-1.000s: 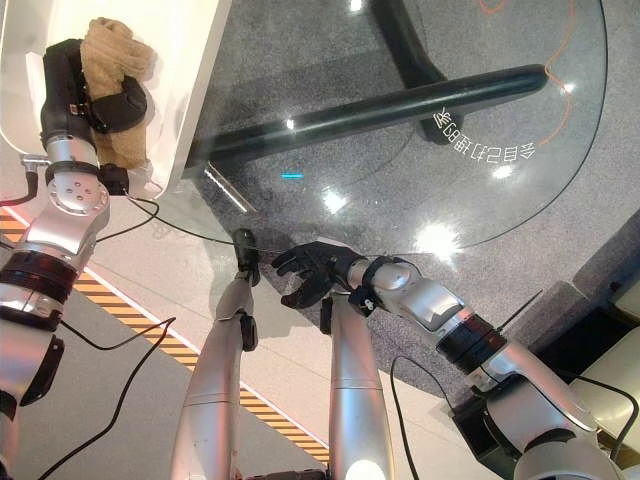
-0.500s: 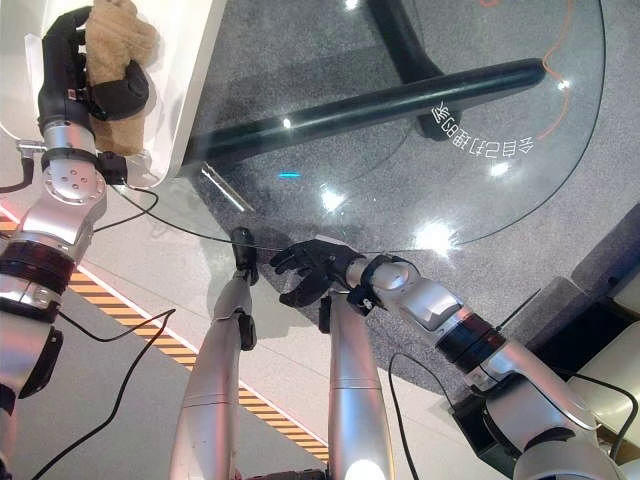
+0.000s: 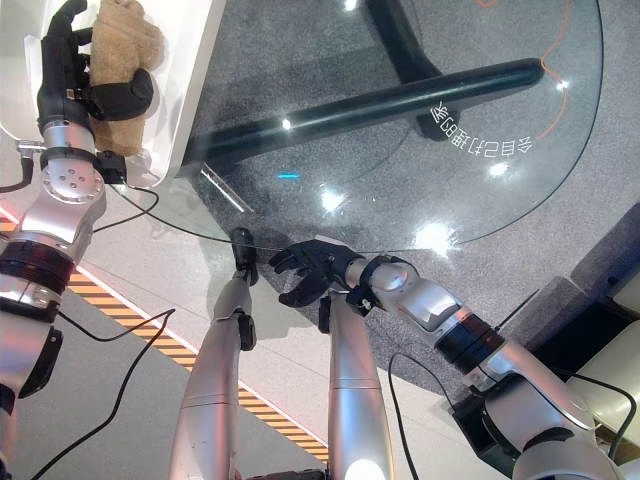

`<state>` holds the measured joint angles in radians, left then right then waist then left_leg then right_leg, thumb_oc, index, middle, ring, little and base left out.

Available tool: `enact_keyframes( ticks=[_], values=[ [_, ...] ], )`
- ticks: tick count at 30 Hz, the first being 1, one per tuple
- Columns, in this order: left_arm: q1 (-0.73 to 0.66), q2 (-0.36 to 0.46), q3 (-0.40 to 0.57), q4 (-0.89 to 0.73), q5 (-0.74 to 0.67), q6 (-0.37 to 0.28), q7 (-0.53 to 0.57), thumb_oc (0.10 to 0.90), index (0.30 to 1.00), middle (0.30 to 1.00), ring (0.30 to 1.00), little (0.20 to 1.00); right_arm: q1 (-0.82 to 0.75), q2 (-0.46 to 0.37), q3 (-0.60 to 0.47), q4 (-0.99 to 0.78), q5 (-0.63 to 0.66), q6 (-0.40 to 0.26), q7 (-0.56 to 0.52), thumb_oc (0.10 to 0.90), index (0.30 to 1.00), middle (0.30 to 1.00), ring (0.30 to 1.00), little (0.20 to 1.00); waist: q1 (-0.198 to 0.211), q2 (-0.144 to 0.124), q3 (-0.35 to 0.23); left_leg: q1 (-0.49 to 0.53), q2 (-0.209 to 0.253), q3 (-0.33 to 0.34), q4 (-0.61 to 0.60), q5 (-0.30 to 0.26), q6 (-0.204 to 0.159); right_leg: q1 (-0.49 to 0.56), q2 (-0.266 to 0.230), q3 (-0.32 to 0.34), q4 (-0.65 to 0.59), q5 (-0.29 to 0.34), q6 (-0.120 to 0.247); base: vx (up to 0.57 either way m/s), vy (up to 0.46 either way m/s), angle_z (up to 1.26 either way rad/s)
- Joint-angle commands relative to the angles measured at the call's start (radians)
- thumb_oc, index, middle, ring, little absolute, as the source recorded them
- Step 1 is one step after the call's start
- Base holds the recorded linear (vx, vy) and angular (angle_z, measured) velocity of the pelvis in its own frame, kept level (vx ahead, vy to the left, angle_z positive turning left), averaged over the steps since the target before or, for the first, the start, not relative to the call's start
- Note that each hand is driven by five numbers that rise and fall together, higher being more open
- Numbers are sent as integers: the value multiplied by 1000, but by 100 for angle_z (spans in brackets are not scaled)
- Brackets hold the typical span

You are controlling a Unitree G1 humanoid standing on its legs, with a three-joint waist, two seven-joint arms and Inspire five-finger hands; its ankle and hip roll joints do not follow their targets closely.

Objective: Wipe the table with a cloth and put it in the basket.

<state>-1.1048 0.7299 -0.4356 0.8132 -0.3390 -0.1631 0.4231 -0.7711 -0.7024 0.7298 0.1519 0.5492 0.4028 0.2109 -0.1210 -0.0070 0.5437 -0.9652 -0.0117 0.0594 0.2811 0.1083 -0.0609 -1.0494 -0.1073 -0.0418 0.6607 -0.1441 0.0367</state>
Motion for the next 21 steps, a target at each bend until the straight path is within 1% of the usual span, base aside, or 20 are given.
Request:
enact_keyframes(
  ticks=[1, 3, 8, 14, 18, 19, 21],
  values=[
    [-45, 3, 13, 22, -1, -61, -4, 800, 900, 900, 900, 900, 22, 22, -7, 0, 2, -37, -31, 800, 900, 900, 900, 900, -10, 2, -24, 8, -72, 62, 194, -146, 62, 67, 66, 44, -326, 221, 13, 0, 0, 0],
    [-37, 3, 14, 12, 7, -70, -9, 800, 900, 900, 900, 900, 31, 22, -6, 3, -3, -49, -29, 800, 900, 900, 900, 900, -8, 2, -24, 18, -73, 59, 189, -147, 62, 76, 65, 43, -329, 220, 13, 0, 0, 0],
    [-15, 5, 16, -24, 20, -79, -10, 800, 900, 900, 900, 900, 56, 26, -14, -16, -23, -50, -29, 800, 900, 900, 900, 900, -4, 6, -24, 44, -76, 53, 179, -147, 63, 102, 62, 41, -333, 215, 14, 0, 0, 0],
    [43, 21, 30, -88, 48, -77, -15, 800, 900, 900, 900, 900, 98, 28, -31, -51, -61, -51, -25, 800, 900, 900, 900, 900, 7, 10, -24, 100, -82, 42, 158, -145, 64, 163, 58, 31, -344, 205, 14, -21, -30, 0],
    [86, 22, 51, -127, 69, -78, -5, 800, 900, 900, 900, 900, 125, 30, -38, -71, -81, -51, -25, 800, 900, 900, 900, 900, 11, 13, -24, 132, -83, 36, 147, -145, 63, 198, 56, 26, -348, 197, 13, -9, -22, -1],
    [125, 26, 76, -155, 86, -83, -4, 800, 900, 900, 900, 900, 148, 29, -50, -88, -95, -48, -20, 800, 900, 900, 900, 900, 17, 14, -24, 157, -86, 29, 144, -147, 62, 228, 56, 22, -350, 191, 11, -10, -38, -1],
    [140, 28, 85, -166, 91, -83, -3, 800, 900, 900, 900, 900, 159, 30, -55, -95, -102, -46, -19, 800, 900, 900, 900, 900, 19, 13, -24, 169, -86, 26, 141, -148, 61, 242, 55, 19, -352, 187, 10, -8, -62, 2]
  ],
)
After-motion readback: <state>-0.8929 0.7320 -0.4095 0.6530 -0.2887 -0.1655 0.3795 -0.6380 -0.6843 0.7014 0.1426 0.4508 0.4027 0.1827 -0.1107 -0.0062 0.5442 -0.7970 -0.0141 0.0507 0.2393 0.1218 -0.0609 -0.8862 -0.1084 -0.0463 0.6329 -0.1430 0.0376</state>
